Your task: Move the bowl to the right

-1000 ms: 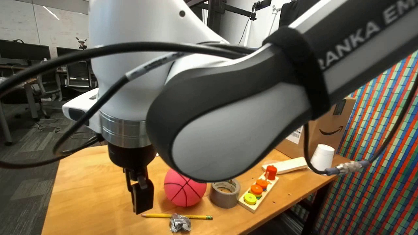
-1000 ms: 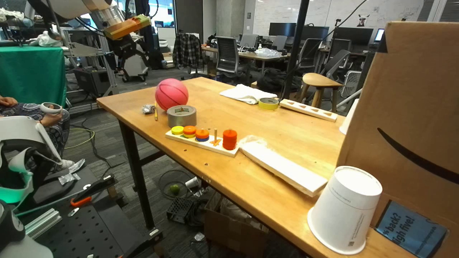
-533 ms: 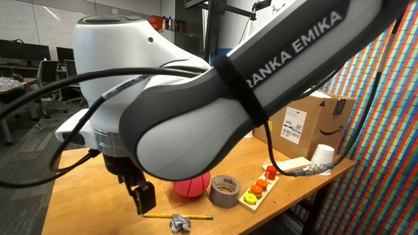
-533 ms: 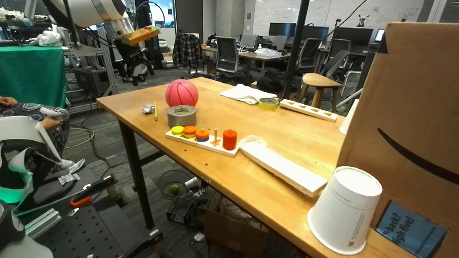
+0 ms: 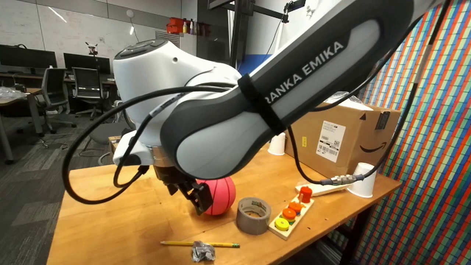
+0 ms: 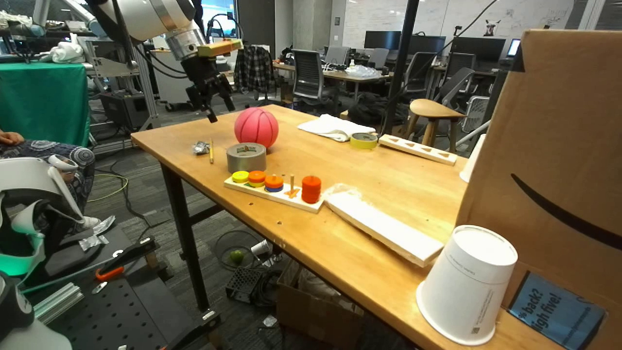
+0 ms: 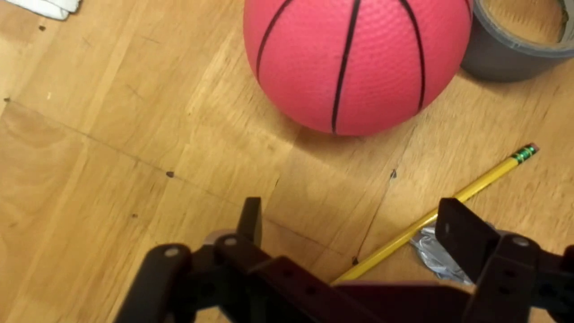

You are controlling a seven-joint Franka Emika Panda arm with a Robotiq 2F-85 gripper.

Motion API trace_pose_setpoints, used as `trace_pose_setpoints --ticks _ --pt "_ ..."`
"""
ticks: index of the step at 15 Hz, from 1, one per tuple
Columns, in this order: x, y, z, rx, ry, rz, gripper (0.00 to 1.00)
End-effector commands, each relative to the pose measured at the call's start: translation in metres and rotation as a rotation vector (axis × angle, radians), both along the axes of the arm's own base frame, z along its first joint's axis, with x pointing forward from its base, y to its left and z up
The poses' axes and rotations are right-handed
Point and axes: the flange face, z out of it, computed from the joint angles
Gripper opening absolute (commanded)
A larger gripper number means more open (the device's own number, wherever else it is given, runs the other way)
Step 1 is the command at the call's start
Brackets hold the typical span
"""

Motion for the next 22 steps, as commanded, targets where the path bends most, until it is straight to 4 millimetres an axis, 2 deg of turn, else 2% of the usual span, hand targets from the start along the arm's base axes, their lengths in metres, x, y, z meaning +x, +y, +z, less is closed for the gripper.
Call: trace_pose_setpoints --ticks 1,5,8,11,14,18,22 --pt "0.009 -0.004 -0.006 -0.02 0.048 0.027 1.0" --pt "0.011 -0.014 -0.019 -0.058 0.065 0.029 1.0" --pt "0.018 -0.04 -0.022 -0.12 0.074 -0.029 1.0" --pt "0.029 -0.069 -0.015 -0.146 0.032 -0.109 1.0" --pt "0.035 -0.086 0.001 -0.163 -0.11 -0.191 1.0" --pt "0.027 -0.108 0.015 -0.285 -0.295 -0.21 1.0" --pt "0.011 -0.133 0.022 -0.356 -0.411 -0.346 1.0"
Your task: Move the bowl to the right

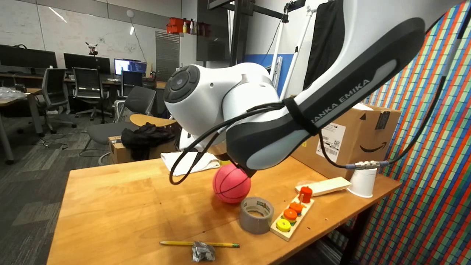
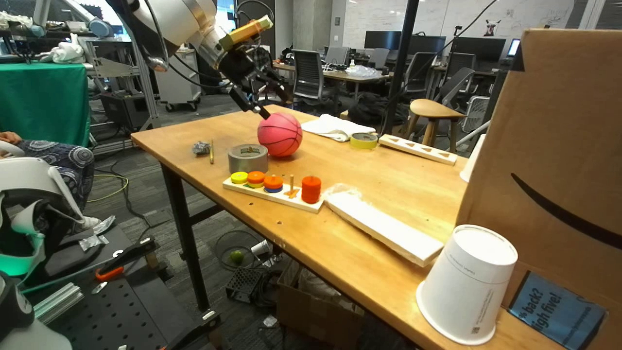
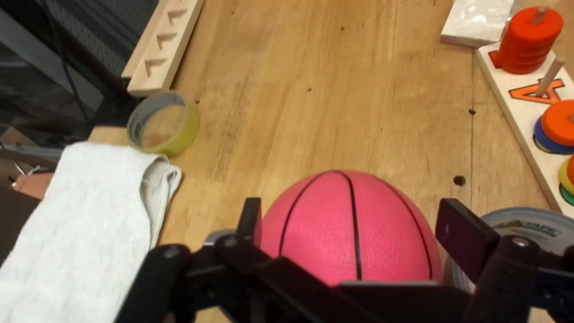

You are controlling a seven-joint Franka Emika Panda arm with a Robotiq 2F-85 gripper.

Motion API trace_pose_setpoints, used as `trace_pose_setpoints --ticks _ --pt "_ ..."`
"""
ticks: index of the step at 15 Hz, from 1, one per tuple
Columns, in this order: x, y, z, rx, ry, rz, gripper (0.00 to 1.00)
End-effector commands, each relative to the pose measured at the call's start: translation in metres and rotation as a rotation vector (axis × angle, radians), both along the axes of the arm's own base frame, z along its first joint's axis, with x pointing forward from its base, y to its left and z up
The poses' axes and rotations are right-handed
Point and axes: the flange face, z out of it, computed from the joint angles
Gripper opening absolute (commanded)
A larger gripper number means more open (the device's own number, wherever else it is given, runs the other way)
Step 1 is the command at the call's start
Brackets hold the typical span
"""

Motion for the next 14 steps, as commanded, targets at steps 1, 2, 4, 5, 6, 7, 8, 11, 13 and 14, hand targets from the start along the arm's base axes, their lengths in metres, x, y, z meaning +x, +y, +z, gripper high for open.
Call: trace_pose_setpoints --ticks 1,2,4,5,6,7,8,11,13,14 --pt "-0.024 -0.021 0.013 -0.038 -0.099 -0.094 1.0" --pt "-0.032 -0.022 0.014 -0.035 -0.102 -0.114 1.0" --pt "-0.044 -0.021 0.011 -0.029 -0.109 -0.136 1.0" --pt "-0.05 -0.019 0.012 -0.02 -0.109 -0.139 1.0" --pt "-0.058 -0.014 0.013 0.01 -0.102 -0.136 1.0" --pt "-0.066 -0.008 0.015 0.041 -0.097 -0.136 1.0" --pt "-0.076 0.001 0.019 0.075 -0.092 -0.135 1.0" --pt "-0.103 0.039 0.038 0.228 -0.075 -0.109 1.0" --pt "-0.118 0.071 0.05 0.327 -0.072 -0.073 1.0" --pt "-0.126 0.085 0.053 0.363 -0.065 -0.048 1.0"
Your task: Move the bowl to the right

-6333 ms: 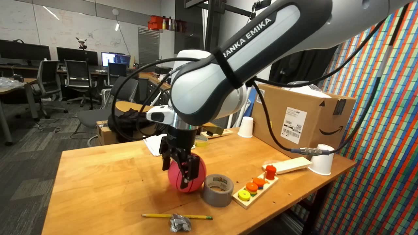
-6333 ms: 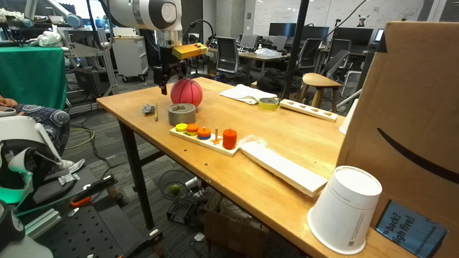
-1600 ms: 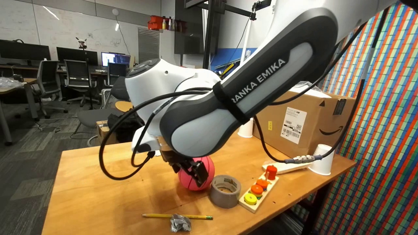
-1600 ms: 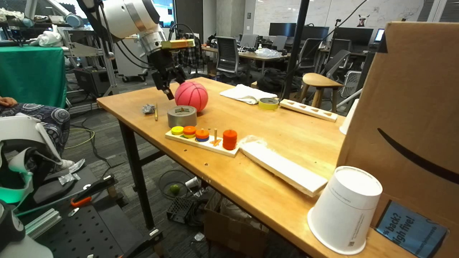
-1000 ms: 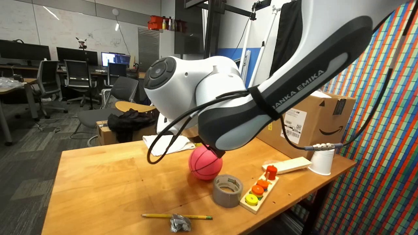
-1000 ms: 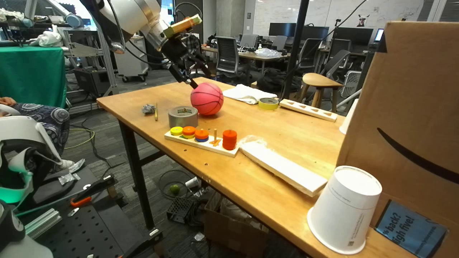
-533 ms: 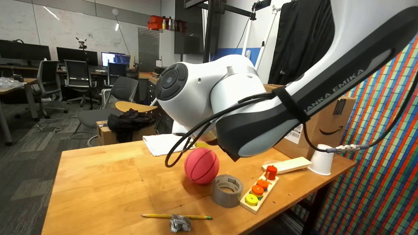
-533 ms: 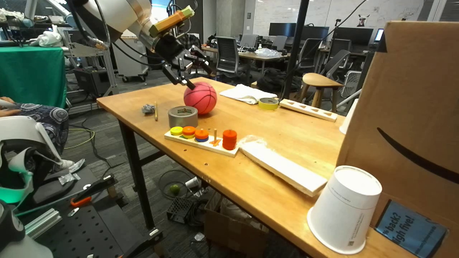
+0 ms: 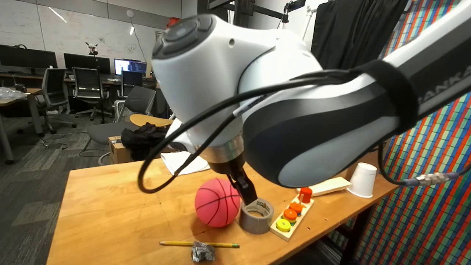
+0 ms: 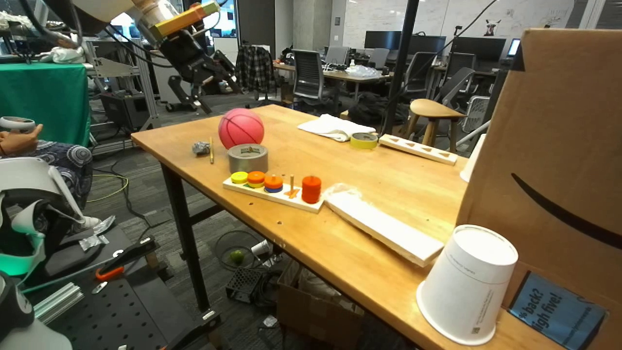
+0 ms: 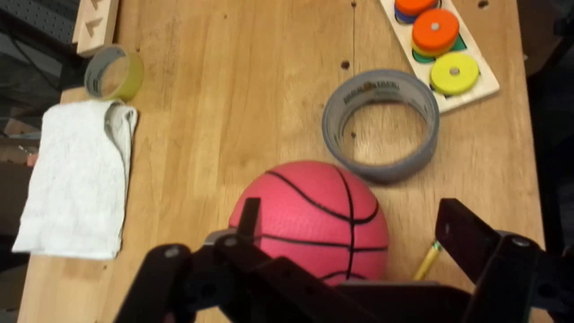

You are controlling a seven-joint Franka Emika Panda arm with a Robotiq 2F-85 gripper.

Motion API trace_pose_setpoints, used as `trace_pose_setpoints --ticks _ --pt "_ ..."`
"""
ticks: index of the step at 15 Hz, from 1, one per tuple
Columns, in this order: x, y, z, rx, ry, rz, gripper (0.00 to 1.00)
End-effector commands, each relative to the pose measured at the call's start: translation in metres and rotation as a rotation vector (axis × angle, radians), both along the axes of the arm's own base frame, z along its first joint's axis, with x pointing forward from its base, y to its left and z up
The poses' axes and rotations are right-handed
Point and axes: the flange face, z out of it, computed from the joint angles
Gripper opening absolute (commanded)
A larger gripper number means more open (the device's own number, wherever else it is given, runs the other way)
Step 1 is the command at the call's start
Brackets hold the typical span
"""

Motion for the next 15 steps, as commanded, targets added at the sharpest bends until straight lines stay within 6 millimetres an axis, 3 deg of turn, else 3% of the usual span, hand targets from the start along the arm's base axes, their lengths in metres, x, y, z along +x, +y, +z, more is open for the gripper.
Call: trace_pose_setpoints --ticks 1,5,12,15 --pt "-0.031 0.04 0.022 0.141 -0.014 0.074 1.0" --pt "-0.048 0.067 0.012 0.239 0.039 0.133 1.0" --pt "-0.048 0.077 -0.01 0.296 0.124 0.148 1.0" --pt "-0.044 0.077 -0.025 0.311 0.207 0.063 1.0"
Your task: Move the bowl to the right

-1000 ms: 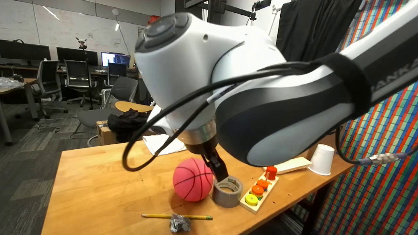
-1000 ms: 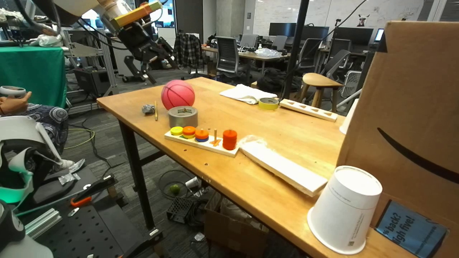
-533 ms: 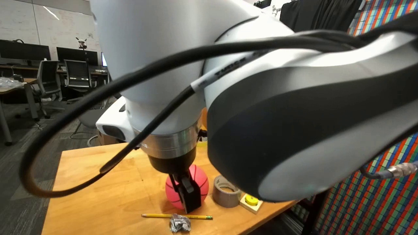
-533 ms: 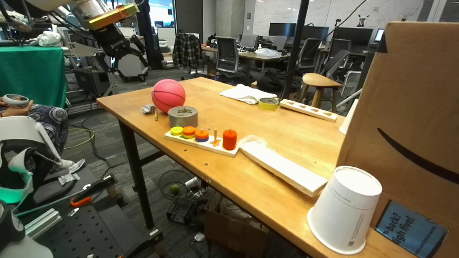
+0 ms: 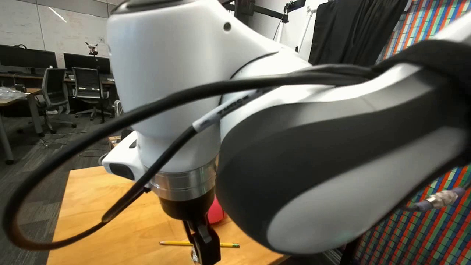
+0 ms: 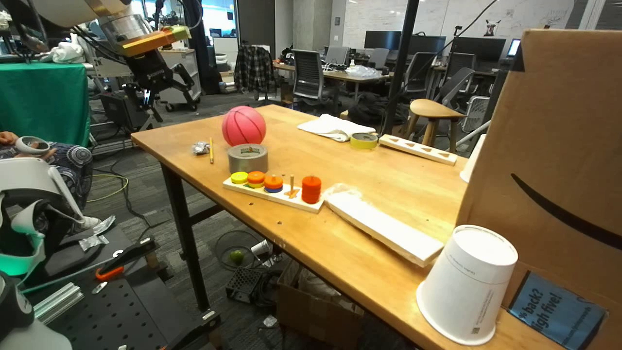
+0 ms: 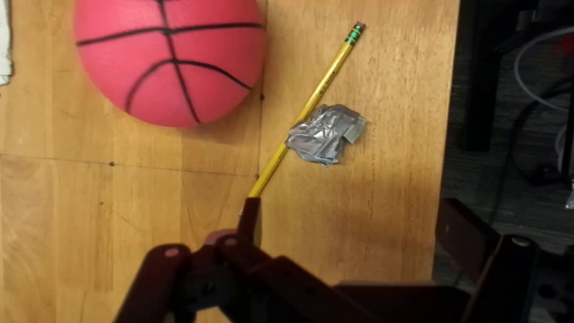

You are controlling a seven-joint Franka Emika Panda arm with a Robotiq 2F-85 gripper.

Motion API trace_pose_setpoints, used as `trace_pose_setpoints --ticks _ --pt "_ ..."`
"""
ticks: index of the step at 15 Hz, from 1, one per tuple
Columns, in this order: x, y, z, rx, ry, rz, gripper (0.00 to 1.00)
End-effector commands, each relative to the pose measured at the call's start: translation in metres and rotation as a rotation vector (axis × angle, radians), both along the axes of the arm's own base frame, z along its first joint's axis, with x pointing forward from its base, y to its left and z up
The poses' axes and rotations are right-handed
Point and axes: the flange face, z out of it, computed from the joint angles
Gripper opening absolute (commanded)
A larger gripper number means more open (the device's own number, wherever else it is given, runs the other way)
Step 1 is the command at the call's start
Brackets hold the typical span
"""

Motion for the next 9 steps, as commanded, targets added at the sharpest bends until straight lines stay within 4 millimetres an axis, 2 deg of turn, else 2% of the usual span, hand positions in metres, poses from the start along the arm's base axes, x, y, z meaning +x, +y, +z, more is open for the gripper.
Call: trace_pose_setpoints --ticks 1,9 --pt "0.01 0.001 -0.009 0.024 0.106 -0.065 1.0" --pt "0.045 -0.014 -0.02 0.089 0.252 -0.161 1.0"
